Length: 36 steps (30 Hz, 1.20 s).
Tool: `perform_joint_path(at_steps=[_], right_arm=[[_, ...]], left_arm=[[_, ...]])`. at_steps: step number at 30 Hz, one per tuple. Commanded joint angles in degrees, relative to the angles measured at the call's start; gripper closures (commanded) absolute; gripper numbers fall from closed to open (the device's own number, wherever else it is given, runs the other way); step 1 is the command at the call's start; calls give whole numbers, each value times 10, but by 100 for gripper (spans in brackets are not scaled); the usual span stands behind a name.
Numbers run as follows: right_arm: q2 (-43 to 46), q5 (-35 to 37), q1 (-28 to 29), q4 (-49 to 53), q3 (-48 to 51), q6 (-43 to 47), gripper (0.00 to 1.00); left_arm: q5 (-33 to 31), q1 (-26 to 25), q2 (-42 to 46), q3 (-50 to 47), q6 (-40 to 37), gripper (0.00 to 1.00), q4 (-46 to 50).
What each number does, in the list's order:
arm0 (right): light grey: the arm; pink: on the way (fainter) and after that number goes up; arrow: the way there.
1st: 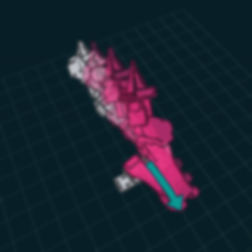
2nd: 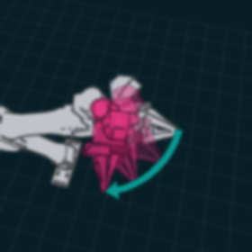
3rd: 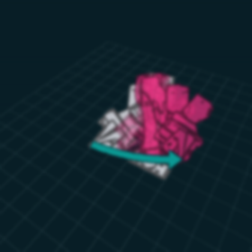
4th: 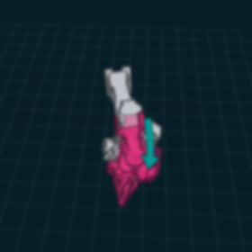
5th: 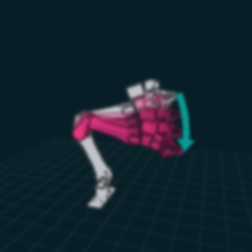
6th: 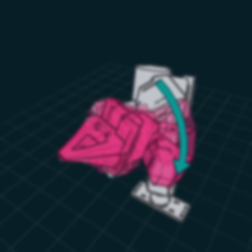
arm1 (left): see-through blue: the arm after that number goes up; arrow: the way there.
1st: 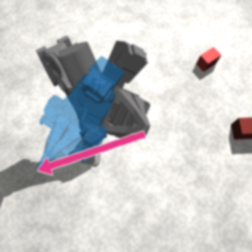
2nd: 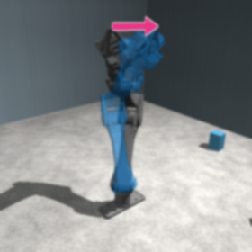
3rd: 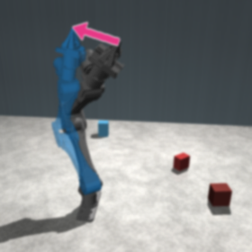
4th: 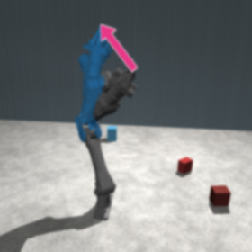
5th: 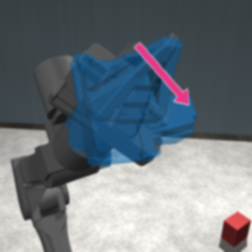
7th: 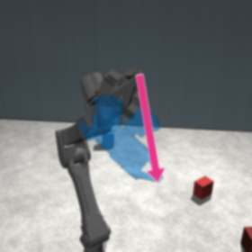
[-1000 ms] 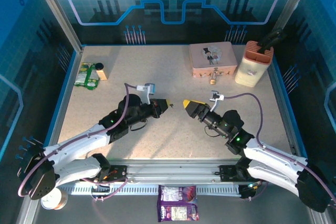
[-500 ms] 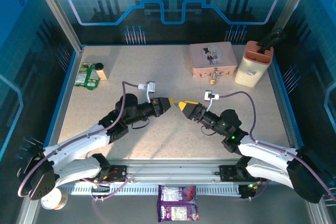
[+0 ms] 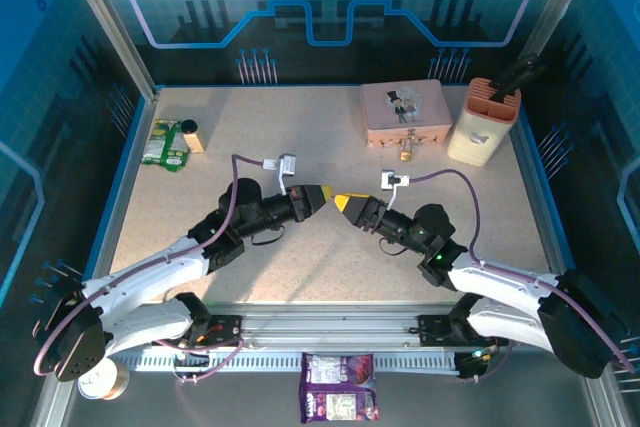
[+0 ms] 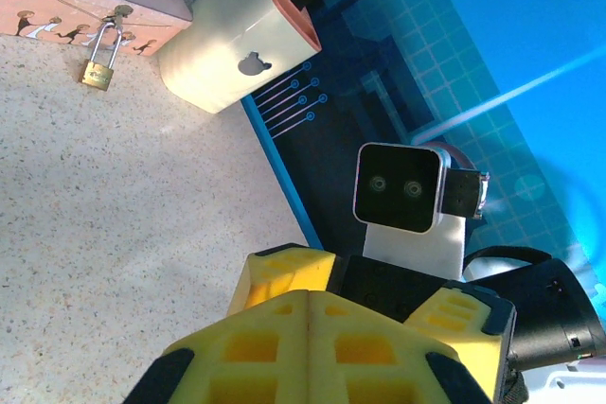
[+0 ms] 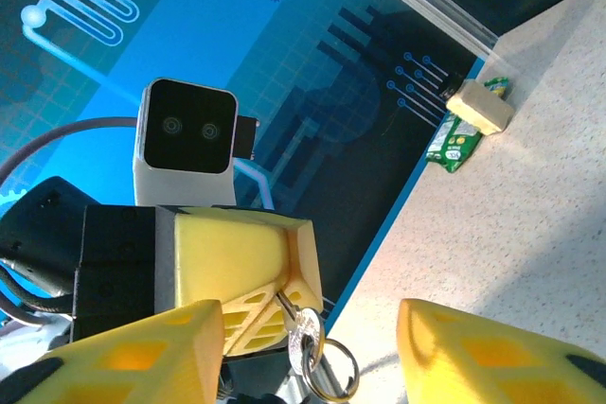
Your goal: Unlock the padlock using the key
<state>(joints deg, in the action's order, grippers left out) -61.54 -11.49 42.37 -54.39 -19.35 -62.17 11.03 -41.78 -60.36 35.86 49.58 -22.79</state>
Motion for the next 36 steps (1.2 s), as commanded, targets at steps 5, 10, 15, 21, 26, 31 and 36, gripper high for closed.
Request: perform_joint_path(at_steps=[5,10,15,21,26,31,36], right_arm=[[3,-13,2,9,-27,7,59],[8,-12,4,54,-41,15,67],[15,-13,4,62,-43,19,71],[35,-6,3,101,-47,33,74],[35,-17,2,108,-53,31,75],[38,-21,1,107,-53,26,77],[38,-27,1,109,-58,23,81]], left_arm=[[5,-1,19,11,-5,100,2],[1,-1,19,16,-8,100,7],[-6,-1,22,18,-12,100,14],[-12,0,14,19,-2,100,7],[-20,-1,13,19,3,100,1],[-13,0,3,18,13,100,-15],[-14,0,2,17,11,100,-16]])
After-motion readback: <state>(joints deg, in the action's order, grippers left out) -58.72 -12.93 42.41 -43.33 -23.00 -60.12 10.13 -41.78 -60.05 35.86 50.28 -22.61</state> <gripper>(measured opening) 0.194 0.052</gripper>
